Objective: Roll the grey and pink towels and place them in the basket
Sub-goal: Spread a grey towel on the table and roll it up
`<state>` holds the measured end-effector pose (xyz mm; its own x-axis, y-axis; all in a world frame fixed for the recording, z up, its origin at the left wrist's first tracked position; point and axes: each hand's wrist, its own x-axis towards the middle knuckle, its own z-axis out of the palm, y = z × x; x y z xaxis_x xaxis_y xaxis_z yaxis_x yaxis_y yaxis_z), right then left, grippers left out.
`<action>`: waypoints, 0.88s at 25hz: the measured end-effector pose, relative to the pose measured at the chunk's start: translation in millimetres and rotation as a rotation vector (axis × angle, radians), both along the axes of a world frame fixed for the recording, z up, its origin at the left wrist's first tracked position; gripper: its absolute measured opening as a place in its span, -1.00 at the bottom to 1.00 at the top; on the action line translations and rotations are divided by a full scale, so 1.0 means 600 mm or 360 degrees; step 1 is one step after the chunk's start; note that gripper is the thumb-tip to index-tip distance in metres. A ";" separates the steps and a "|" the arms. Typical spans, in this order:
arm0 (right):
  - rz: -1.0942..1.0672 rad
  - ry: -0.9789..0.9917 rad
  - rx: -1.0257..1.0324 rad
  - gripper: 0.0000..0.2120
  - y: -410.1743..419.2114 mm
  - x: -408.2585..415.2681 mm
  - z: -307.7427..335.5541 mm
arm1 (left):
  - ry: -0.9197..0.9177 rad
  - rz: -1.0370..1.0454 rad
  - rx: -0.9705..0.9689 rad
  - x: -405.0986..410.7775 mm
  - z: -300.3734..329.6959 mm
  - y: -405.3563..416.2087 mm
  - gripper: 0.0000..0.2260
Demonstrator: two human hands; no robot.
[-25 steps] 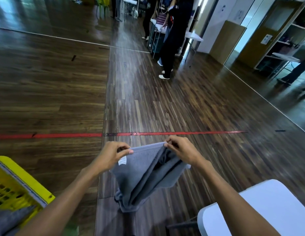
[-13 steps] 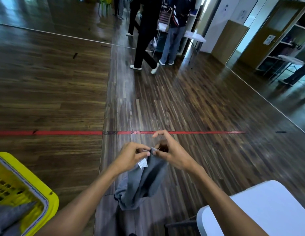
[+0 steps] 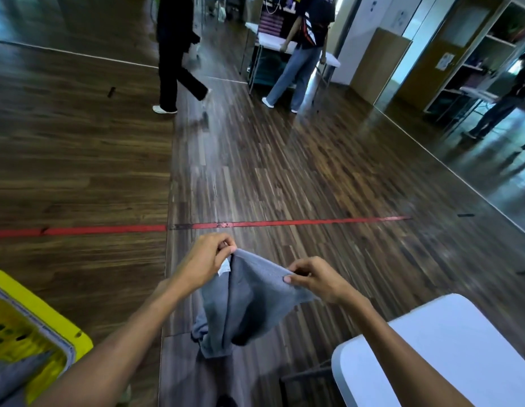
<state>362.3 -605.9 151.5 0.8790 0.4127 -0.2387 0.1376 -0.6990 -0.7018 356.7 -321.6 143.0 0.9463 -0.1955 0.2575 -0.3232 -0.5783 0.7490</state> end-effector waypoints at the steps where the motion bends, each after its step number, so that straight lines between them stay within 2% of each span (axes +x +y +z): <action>1: -0.0035 -0.0025 -0.0014 -0.83 -0.008 -0.004 0.000 | 0.0007 0.0016 0.0000 -0.001 -0.001 0.001 -0.91; 6: -0.0112 -0.0380 -0.0342 -0.88 -0.027 -0.002 0.005 | 0.0197 -0.0002 0.0002 -0.009 -0.021 -0.020 -0.92; 9: -0.0220 -0.0457 -0.0535 -0.93 -0.051 -0.005 0.009 | 0.0333 -0.0096 0.0119 -0.023 -0.042 -0.060 -0.91; 12: -0.0311 -0.0438 -0.0586 -0.91 -0.092 -0.014 0.007 | 0.0441 -0.0172 0.0177 -0.040 -0.067 -0.120 -0.88; 15: -0.0401 -0.0349 -0.0691 -0.91 -0.172 -0.024 0.010 | 0.0425 -0.0171 0.0169 -0.053 -0.080 -0.184 -0.93; 19: -0.0474 -0.0331 -0.0834 -0.89 -0.311 -0.019 0.008 | 0.0492 -0.0290 0.0423 -0.080 -0.091 -0.278 -0.90; 22: -0.0485 -0.0324 -0.0941 -0.89 -0.441 0.003 -0.011 | 0.0526 -0.0251 0.0531 -0.086 -0.123 -0.372 -0.92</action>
<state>364.3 -870.4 145.0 0.9861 -0.0078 -0.1658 -0.0368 -0.9843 -0.1726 305.4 -544.9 69.0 0.9190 -0.3637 -0.1525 -0.2026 -0.7672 0.6086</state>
